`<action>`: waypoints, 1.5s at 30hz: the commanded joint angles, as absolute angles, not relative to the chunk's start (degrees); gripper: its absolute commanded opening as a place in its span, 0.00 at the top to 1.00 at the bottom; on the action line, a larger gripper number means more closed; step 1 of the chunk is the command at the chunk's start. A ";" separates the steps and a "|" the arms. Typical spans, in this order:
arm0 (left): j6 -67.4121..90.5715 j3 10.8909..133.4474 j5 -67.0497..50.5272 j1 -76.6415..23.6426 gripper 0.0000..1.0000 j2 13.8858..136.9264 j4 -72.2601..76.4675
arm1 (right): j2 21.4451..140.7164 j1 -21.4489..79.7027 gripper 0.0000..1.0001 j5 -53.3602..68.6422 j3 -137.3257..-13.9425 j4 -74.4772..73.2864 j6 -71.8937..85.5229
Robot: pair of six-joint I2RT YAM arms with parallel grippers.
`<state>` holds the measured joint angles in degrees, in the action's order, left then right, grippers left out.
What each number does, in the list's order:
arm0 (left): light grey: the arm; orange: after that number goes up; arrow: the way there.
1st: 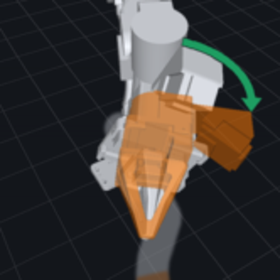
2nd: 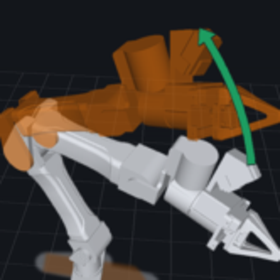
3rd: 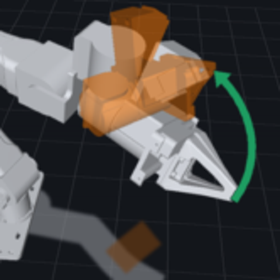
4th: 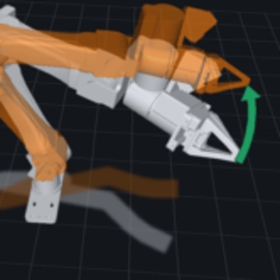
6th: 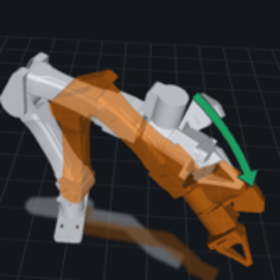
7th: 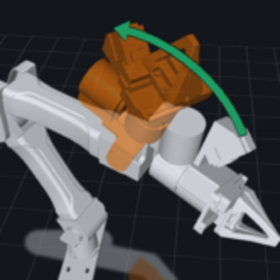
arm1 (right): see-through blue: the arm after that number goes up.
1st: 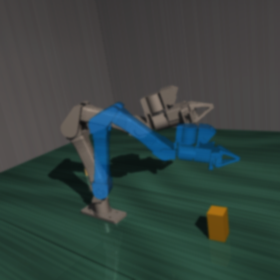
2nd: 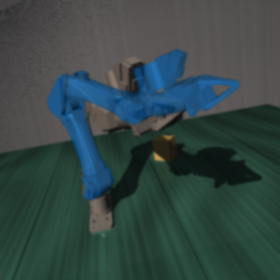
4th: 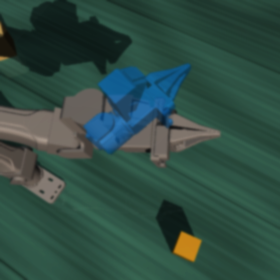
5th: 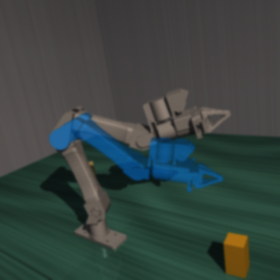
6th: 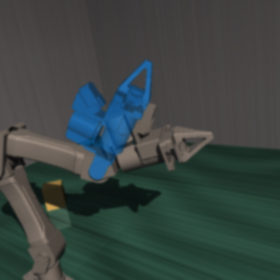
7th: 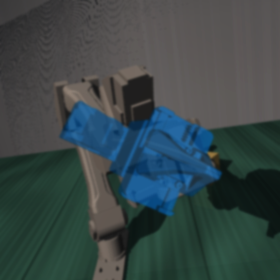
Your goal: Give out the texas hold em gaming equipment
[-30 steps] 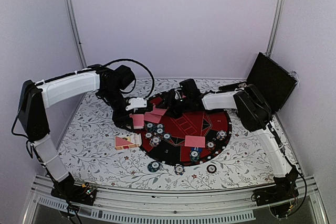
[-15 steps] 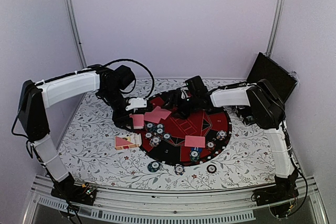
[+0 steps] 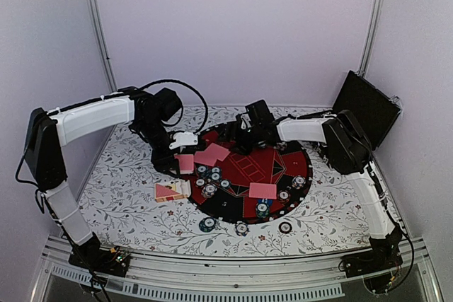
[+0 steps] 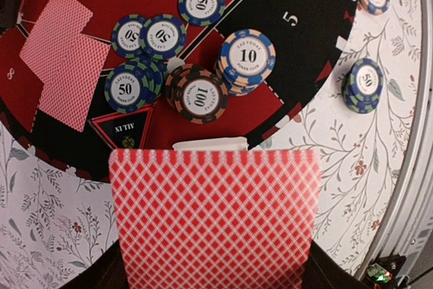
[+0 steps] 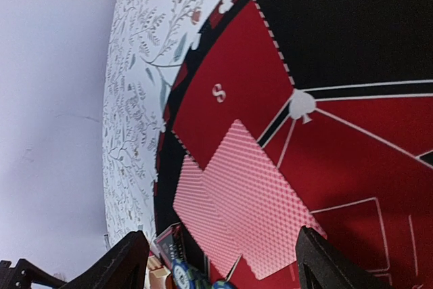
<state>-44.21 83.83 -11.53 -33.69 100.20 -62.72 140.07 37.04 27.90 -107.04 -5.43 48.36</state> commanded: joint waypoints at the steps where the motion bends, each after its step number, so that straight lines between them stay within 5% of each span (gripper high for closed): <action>1: -43.94 84.25 -12.49 -33.31 0.87 99.16 -63.28 | 143.86 36.58 0.22 24.72 -109.59 -8.59 46.59; 32: -43.84 84.92 -12.60 -33.22 0.88 99.19 -63.71 | 144.26 39.20 0.23 36.46 -111.78 -3.67 49.46; 45: -43.81 85.69 -12.57 -33.21 0.88 99.56 -63.60 | 124.96 40.22 0.19 41.73 -81.75 19.23 58.64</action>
